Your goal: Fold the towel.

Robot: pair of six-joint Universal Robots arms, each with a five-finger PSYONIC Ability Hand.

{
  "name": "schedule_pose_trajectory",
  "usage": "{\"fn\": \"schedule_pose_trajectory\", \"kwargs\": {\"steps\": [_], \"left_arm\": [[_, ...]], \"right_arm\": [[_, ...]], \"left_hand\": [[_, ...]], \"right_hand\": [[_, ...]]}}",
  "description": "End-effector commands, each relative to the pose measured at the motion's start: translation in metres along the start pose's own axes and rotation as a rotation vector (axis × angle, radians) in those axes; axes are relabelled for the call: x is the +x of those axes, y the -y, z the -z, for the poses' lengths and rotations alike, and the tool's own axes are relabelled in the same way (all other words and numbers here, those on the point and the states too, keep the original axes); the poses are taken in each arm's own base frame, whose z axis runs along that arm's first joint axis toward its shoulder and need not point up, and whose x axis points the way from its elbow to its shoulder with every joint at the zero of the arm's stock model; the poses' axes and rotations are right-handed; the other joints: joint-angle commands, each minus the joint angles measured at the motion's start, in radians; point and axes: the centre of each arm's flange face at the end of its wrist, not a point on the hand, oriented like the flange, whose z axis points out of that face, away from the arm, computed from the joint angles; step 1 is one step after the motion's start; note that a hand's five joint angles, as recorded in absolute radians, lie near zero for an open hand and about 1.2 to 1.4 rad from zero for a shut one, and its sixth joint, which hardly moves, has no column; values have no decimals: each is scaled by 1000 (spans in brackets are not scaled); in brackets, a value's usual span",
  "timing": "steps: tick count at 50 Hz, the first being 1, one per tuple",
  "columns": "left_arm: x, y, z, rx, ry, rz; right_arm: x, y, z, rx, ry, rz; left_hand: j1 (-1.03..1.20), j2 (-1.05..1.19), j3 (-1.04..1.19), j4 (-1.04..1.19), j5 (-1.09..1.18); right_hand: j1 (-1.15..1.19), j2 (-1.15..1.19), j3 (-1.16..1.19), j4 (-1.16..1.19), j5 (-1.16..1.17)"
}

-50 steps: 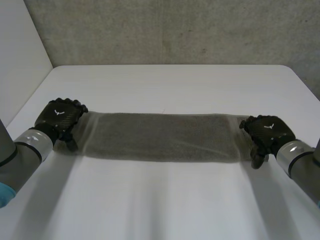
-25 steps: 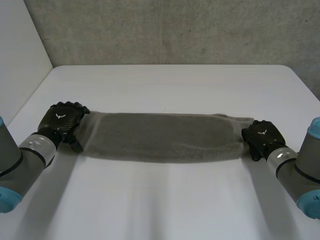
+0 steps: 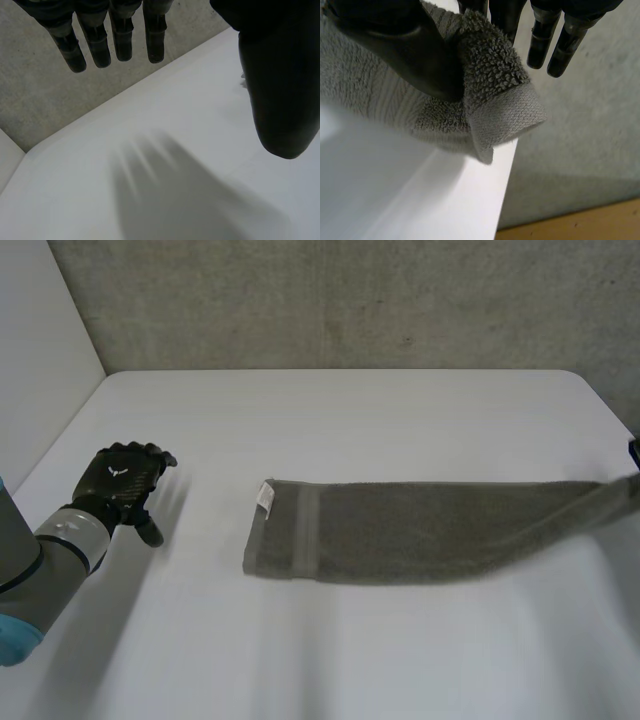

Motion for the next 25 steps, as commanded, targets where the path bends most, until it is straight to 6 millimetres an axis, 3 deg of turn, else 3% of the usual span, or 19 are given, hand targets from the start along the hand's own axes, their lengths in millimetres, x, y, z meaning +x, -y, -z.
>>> {"fn": "schedule_pose_trajectory", "kwargs": {"steps": [1, 3, 4, 6, 7, 9, 10, 11, 12, 14, 15, 17, 18, 19, 20, 21, 22, 25], "left_arm": [[1, 1, 0, 3, 0, -3], [1, 1, 0, 4, 0, -3], [2, 2, 1, 6, -1, -4], [2, 3, 1, 8, -2, -5], [2, 3, 1, 8, -2, -5], [2, 4, 1, 11, -1, -6], [2, 4, 1, 11, -1, -6], [2, 4, 2, 13, -2, -9], [2, 5, 1, 14, -3, -12], [2, 5, 1, 14, -3, -13], [2, 5, 1, 14, -3, -13], [2, 6, 1, 19, -2, -16], [2, 6, 1, 19, -2, -16], [4, 7, 0, 23, -6, -17], [5, 9, 1, 27, -10, -19], [5, 9, 1, 27, -10, -19], [8, 10, 1, 32, -16, -21], [14, 14, 3, 45, -34, -25]], "right_arm": [[-31, 87, 24, 199, 89, -7], [-72, 128, 44, 308, 171, 19], [-72, 129, 44, 308, 172, 19], [-124, 165, 72, 404, 265, 56], [-124, 165, 72, 404, 265, 56], [-196, 187, 108, 488, 419, 104], [-196, 187, 108, 489, 419, 104], [-228, 194, 125, 528, 484, 133], [-228, 194, 125, 528, 484, 133], [-280, 191, 140, 552, 582, 180], [-281, 191, 140, 552, 582, 181], [-326, 178, 145, 544, 661, 221], [-327, 178, 145, 544, 661, 222], [-344, 168, 146, 526, 681, 245], [-344, 168, 146, 526, 681, 245], [-356, 158, 144, 503, 680, 274], [-360, 150, 141, 479, 659, 300], [-357, 148, 141, 466, 623, 339]], "left_hand": [[-78, -29, -58, -66, -8], [-78, -29, -58, -66, -8], [-81, -32, -58, -66, -11], [-81, -32, -58, -66, -11], [-81, -32, -58, -66, -11], [-87, -38, -58, -66, -17], [-87, -38, -58, -66, -17], [-89, -41, -58, -66, -20], [-90, -41, -58, -66, -20], [-92, -44, -58, -66, -23], [-92, -44, -58, -66, -23], [-95, -47, -58, -66, -26], [-95, -47, -58, -66, -26], [-95, -47, -58, -66, -26], [-95, -47, -58, -66, -26], [-95, -47, -58, -66, -26], [-95, -47, -58, -66, -26], [-98, -50, -58, -66, -29]], "right_hand": [[79, 101, -53, -76, 60], [79, 101, -53, -76, 60], [79, 101, -53, -76, 60], [79, 101, -53, -76, 60], [79, 101, -53, -76, 60], [79, 101, -53, -76, 60], [79, 101, -53, -76, 60], [79, 101, -53, -76, 60], [79, 101, -53, -76, 60], [79, 101, -53, -76, 60], [79, 101, -53, -76, 60], [79, 101, -53, -76, 60], [79, 101, -53, -76, 60], [-243, -220, -53, -76, -262], [-246, -223, -53, -76, -265], [-932, -909, -53, -76, -951], [-1143, -1120, -53, -76, -1162], [-1143, -1120, -53, -76, -1162]]}}
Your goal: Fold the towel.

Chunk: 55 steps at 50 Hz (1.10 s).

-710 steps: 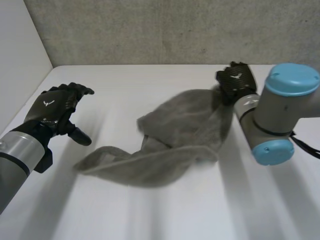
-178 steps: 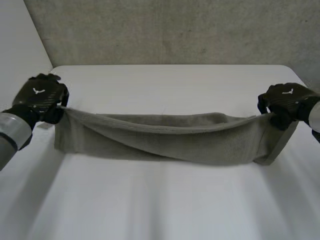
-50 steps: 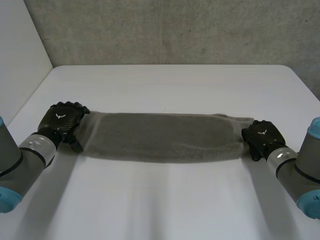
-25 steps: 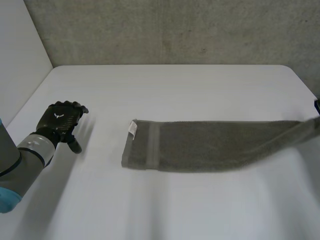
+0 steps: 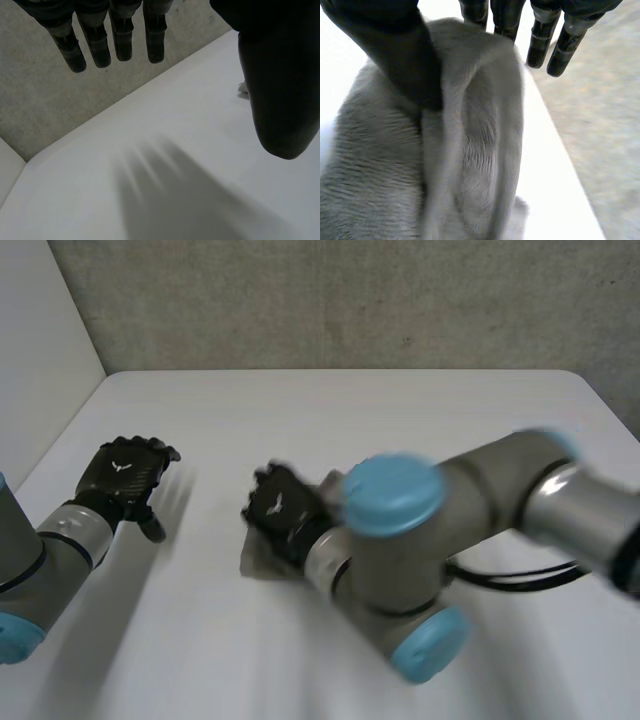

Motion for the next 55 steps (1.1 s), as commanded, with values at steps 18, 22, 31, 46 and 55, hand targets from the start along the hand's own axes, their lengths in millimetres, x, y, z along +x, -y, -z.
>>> {"fn": "schedule_pose_trajectory", "kwargs": {"steps": [18, 22, 31, 46, 55], "left_arm": [[91, 51, 19, 154, -258, 75], [120, 49, 31, 144, -345, 101], [148, 41, 37, 125, -423, 90], [170, 23, 5, 86, -392, 72], [160, 14, -17, 63, -288, 46]], "right_arm": [[77, -21, 81, -139, -249, -164], [80, -55, 104, -226, -262, -295], [84, -104, 121, -279, -303, -470], [76, -128, 110, -286, -310, -517], [75, -130, 109, -282, -315, -515]], "left_hand": [[-81, -32, -58, -66, -11], [-75, -26, -58, -66, -5], [-69, -21, -58, -66, 1], [-51, -3, -58, -66, 18], [-48, 0, -58, -66, 21]], "right_hand": [[-770, -759, -53, -76, -768], [-770, -759, -53, -76, -768], [-770, -759, -53, -76, -768], [-770, -759, -53, -76, -768], [-770, -759, -53, -76, -768]]}}
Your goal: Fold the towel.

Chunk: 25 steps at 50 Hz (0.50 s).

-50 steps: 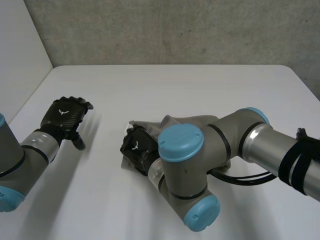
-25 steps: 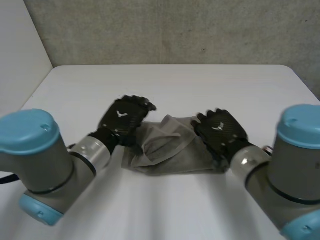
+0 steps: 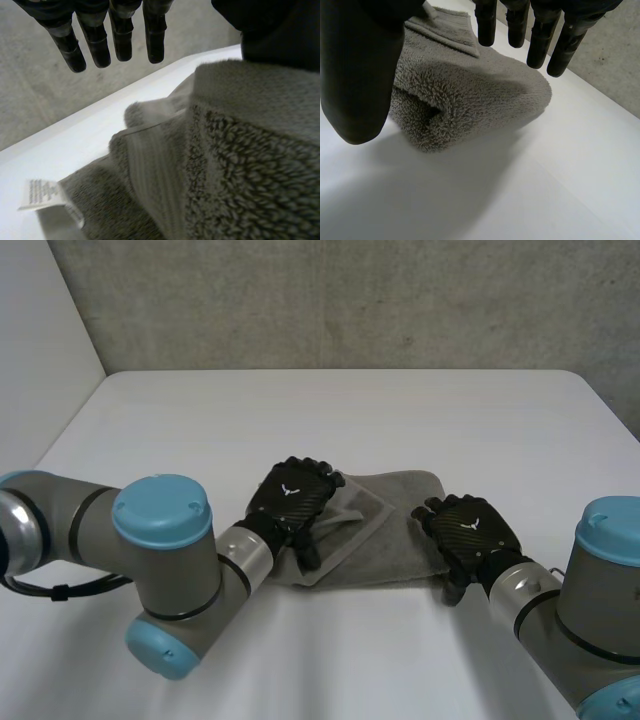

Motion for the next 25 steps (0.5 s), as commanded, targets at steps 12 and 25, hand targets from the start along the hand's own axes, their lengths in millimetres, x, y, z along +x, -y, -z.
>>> {"fn": "schedule_pose_trajectory", "kwargs": {"steps": [12, 25], "left_arm": [[-73, -14, -11, -80, 315, -160], [-103, -9, 0, -87, 385, -122]], "right_arm": [[-1, 0, 0, 3, -1, 2], [-3, -1, 2, -2, 4, 5]], "left_hand": [[-48, 0, -58, -66, 19], [-66, -18, -58, -66, 1]], "right_hand": [[-56, -77, -53, -76, -66], [-56, -77, -53, -76, -66]]}}
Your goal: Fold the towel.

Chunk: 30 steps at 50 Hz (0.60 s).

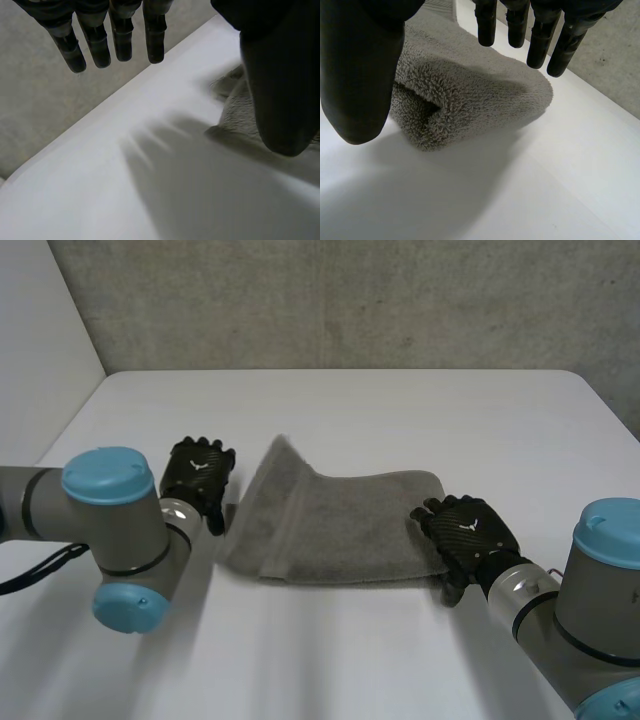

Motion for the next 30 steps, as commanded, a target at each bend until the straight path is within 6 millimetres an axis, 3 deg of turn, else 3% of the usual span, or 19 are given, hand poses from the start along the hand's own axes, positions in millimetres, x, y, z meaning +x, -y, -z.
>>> {"fn": "schedule_pose_trajectory", "kwargs": {"steps": [1, 13, 22, 28, 30], "left_arm": [[-3, 8, 8, 14, -4, 41], [-2, 40, 30, 93, -17, 85], [-10, 59, 55, 136, -8, 114], [-7, 55, 64, 122, -22, 139], [-5, 51, 67, 110, -29, 139]], "right_arm": [[-1, -2, 1, -6, 2, 0], [0, -5, 0, 22, -10, 2], [0, -10, -8, 45, -15, 13], [0, -10, -10, 65, 3, 14], [1, -11, -10, 61, 8, 12]], "left_hand": [[-66, -18, -58, -66, -1], [-69, -21, -58, -66, -4], [-63, -15, -58, -66, 2], [-63, -15, -58, -66, 2], [-69, -21, -58, -66, -4]], "right_hand": [[-56, -77, -53, -76, -66], [46, 24, -53, -76, 35], [593, 572, -53, -76, 583], [1165, 1144, -53, -76, 1155], [1166, 1144, -53, -76, 1156]]}}
